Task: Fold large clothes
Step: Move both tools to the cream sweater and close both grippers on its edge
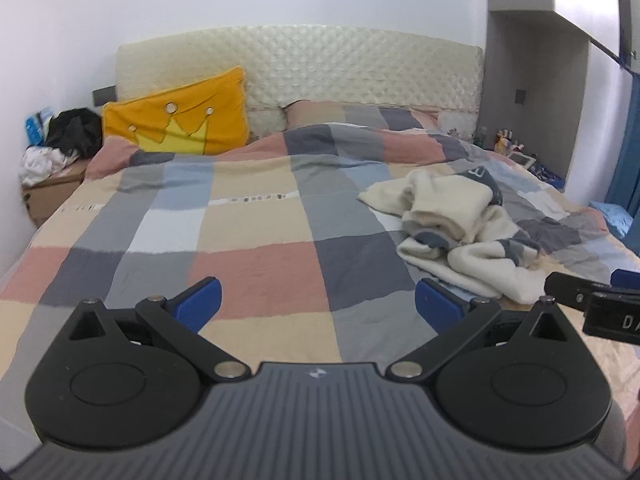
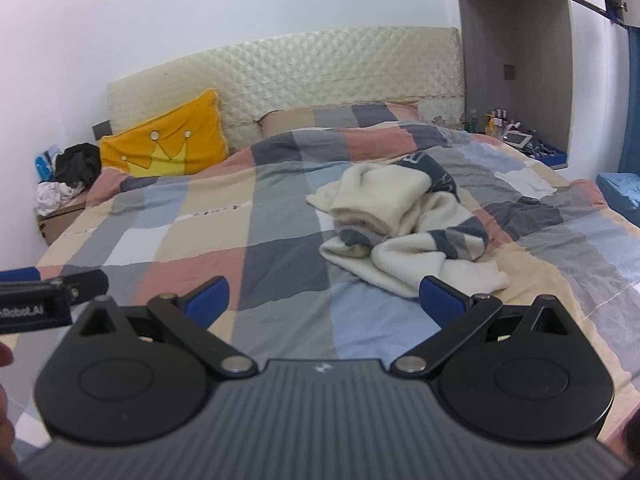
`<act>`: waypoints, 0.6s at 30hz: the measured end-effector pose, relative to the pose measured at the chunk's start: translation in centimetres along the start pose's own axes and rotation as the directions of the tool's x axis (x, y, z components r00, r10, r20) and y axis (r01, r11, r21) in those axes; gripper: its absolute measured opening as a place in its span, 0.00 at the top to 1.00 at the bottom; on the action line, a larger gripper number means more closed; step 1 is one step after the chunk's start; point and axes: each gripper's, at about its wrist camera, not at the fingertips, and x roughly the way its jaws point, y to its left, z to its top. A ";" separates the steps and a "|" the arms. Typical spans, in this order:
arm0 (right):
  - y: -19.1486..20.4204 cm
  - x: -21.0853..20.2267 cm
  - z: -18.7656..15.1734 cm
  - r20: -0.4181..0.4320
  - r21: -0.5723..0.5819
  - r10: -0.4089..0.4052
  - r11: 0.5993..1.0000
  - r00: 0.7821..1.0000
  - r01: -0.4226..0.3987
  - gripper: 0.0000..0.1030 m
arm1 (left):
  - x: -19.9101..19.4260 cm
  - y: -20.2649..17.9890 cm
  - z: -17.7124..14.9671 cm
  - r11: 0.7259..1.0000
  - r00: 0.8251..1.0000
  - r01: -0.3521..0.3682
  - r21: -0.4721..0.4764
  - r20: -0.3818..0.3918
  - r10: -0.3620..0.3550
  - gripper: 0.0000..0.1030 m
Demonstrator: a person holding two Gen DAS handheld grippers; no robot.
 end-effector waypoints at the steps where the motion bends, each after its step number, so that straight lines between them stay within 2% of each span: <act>1: -0.3 0.3 0.1 -0.001 0.007 -0.006 1.000 1.000 0.006 0.00 | 0.7 -0.4 0.3 1.000 1.000 0.009 0.011 -0.002 -0.009 0.00; 5: -1.8 1.7 0.5 0.000 0.040 -0.035 0.999 0.999 0.035 0.00 | 3.7 -1.7 1.2 0.998 0.999 0.038 0.048 -0.001 -0.038 0.00; 13: -4.1 5.7 1.0 -0.012 0.085 -0.058 0.995 0.998 0.059 0.00 | 11.5 -3.7 2.6 0.990 0.990 0.129 0.056 -0.068 -0.125 0.00; 18: -5.0 8.1 1.6 0.022 0.111 -0.067 0.992 0.998 0.064 0.00 | 16.4 -5.2 3.6 0.983 0.984 0.165 0.085 -0.080 -0.159 0.00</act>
